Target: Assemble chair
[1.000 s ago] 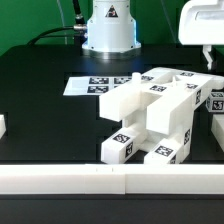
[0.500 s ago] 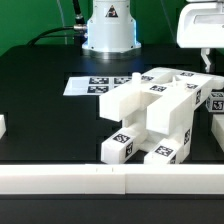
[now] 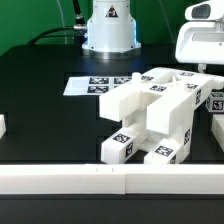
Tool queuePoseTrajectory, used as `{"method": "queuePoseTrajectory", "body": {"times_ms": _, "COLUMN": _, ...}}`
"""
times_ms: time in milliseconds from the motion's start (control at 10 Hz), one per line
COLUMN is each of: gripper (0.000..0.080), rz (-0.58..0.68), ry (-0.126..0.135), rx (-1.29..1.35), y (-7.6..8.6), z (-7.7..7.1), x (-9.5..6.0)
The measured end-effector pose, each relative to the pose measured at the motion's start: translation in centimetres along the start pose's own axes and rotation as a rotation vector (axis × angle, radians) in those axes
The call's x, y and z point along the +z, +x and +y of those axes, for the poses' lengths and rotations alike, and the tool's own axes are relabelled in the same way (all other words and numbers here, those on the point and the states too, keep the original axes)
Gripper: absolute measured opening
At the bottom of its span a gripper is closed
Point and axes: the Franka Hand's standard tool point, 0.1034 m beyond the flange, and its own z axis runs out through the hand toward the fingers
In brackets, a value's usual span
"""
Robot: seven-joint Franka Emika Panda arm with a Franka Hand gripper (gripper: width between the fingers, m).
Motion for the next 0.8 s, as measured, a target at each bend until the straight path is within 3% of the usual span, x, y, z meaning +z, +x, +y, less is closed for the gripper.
{"method": "queuePoseTrajectory", "body": {"times_ms": 800, "gripper": 0.0649, "rz": -0.018, "ry": -0.037, "rx": -0.022, "y": -1.2, "z": 1.0, "x": 2.1}}
